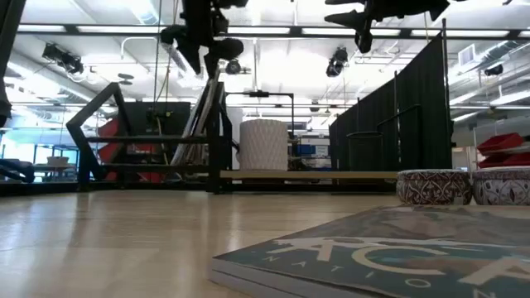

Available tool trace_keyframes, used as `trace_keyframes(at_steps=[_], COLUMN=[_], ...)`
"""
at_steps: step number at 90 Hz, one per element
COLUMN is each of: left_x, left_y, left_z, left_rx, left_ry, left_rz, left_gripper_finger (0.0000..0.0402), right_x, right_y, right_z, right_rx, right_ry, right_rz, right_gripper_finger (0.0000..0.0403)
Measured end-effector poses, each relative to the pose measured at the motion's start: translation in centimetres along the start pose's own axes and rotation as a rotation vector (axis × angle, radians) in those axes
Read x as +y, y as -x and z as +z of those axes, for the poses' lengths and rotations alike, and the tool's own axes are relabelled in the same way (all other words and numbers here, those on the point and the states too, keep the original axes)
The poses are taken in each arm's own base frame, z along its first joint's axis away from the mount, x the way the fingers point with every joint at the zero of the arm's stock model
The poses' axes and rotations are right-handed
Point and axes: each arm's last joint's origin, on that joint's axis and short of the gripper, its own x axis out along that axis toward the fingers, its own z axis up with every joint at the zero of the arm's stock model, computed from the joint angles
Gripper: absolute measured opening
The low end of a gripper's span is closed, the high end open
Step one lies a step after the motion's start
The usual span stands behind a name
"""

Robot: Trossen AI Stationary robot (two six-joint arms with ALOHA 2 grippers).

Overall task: Stock shelves
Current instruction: Put the blue book on the bookshelf, then put the brown book on the bookshelf

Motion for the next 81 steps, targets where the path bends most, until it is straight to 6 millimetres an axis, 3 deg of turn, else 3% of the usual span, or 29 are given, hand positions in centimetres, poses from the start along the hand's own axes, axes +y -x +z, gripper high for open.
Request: trace_keyframes(at_steps=[13,30,54,68,81], left_x=[0.3,-0.1,-0.7,-0.3,0.6], left_y=[0.4,-0.3,-0.8,0.3,1.7], left_z=[0.5,-0.5,-1.4,-0.4,0.9], left_rx=[-0.018,0.031,0.081,0.050,0.005], left_ry=[-0.011,-0.049,-0.029,-0.060,-0.108], left_rz=[-0.003,0.008,-0.026,-0.052,-0.066], left_gripper_finger=[0.0163,0.0156,0.0085,0.0069,0.0088], right_x=[0.0,0.0,0.3,0.4,0.4], right_y=[0.0,0.0,-0.2,-0.2,-0.2], right_z=[0.0,0.0,-0.2,-0.2,-0.2], right_rx=[0.001,0.002,0.012,0.013,0.012], right_ry=[0.000,-0.001,0.000,0.008,0.010], right_rz=[0.000,-0.001,0.013,0.017,0.016], right_gripper_finger=[0.0111,0.0111,0.0111,0.0111,0.0111])
